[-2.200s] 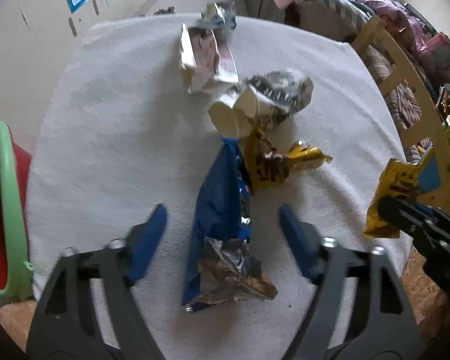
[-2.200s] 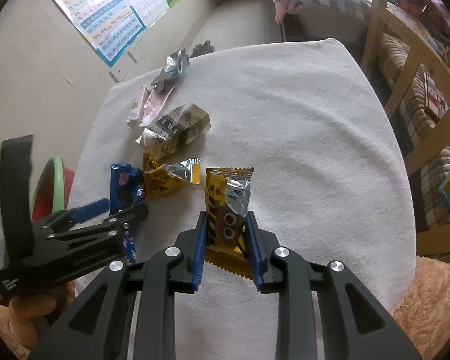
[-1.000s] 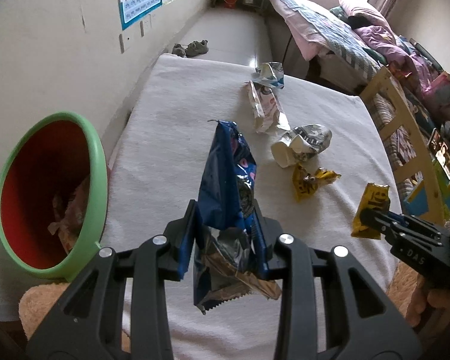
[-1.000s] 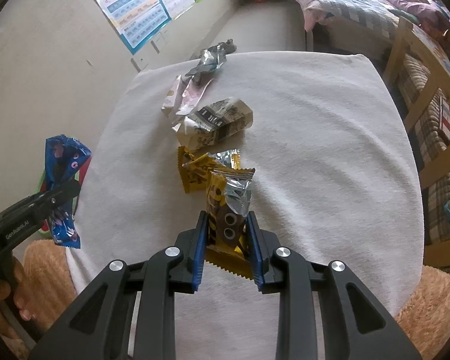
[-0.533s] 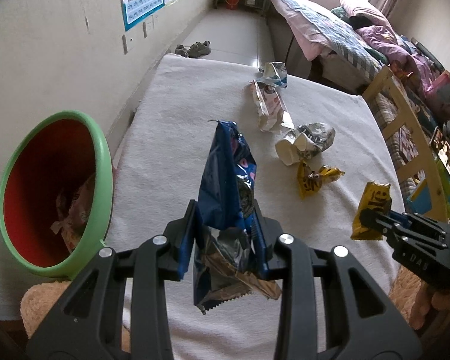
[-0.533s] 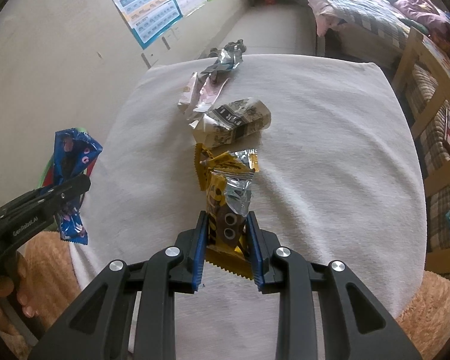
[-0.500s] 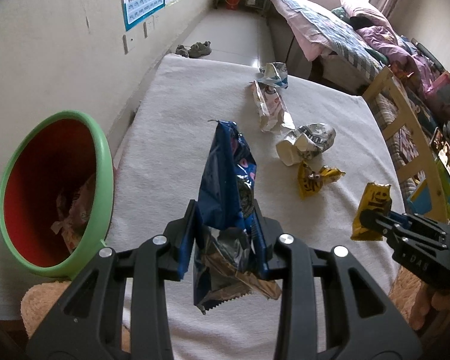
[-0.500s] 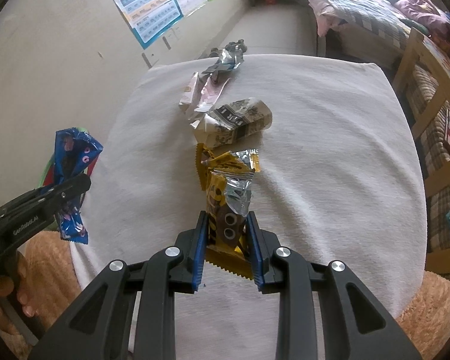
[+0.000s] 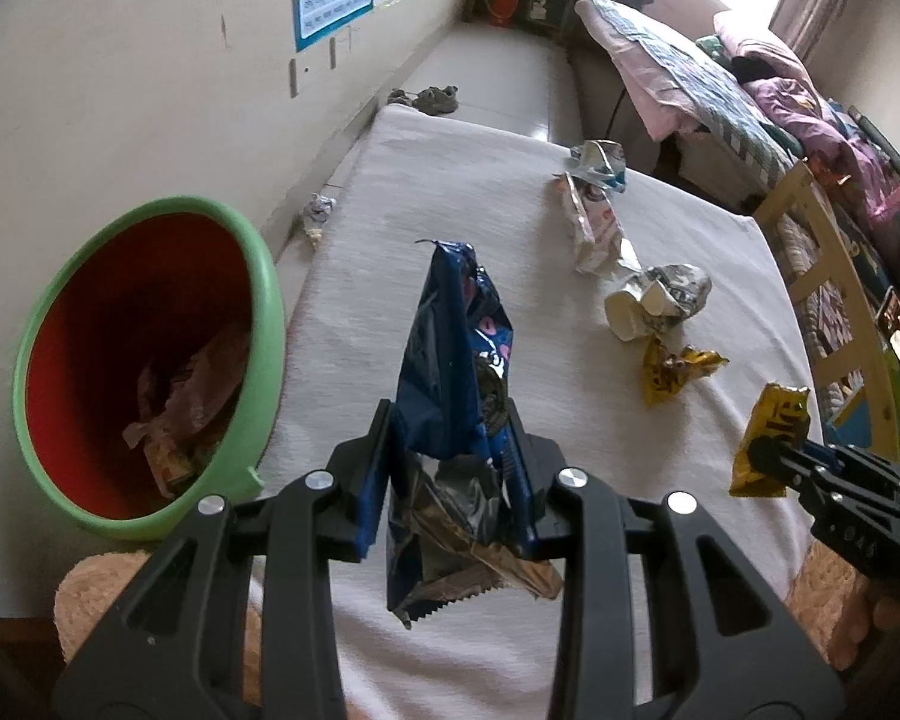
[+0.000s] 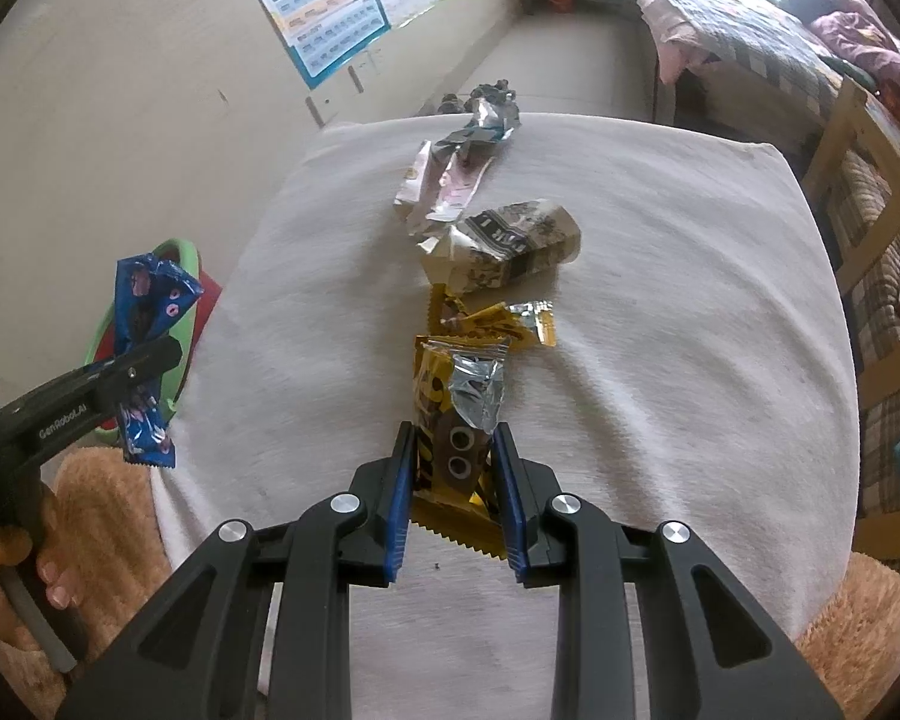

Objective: Collect trash

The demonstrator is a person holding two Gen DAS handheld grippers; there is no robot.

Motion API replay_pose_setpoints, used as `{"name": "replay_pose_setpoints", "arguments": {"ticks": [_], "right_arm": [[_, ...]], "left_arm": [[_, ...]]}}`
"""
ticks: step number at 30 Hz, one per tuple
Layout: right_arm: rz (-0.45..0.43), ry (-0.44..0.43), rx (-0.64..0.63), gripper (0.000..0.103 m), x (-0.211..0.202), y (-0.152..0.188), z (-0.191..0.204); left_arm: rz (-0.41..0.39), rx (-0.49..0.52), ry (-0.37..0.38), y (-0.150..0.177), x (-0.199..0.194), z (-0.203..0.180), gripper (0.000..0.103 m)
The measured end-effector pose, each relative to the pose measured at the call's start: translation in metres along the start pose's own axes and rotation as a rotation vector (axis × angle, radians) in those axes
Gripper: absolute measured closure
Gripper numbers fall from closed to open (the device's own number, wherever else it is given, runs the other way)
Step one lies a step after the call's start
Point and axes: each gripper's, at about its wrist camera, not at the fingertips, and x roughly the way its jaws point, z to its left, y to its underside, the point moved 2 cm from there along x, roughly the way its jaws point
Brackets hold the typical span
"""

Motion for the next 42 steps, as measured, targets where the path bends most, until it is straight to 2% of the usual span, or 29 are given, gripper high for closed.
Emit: {"name": "replay_pose_setpoints", "arguments": {"ticks": [24,33,42], "right_arm": [[-0.006,-0.011,-0.155,0.078,-0.001,-0.009,0.061],[-0.054,-0.050,-0.251,0.078,-0.007,-0.028,0.107],[-0.065,-0.070,-0.326,0.078,-0.004,-0.036,0.145]], "left_arm": [[-0.017,-0.060,0.001,0.007,-0.006,0.028,0.070],[-0.064,-0.115,-0.037,0.007,-0.024,0.060,0.070],[-0.093,-0.179,-0.071,0.010,-0.038,0.097,0.070]]}}
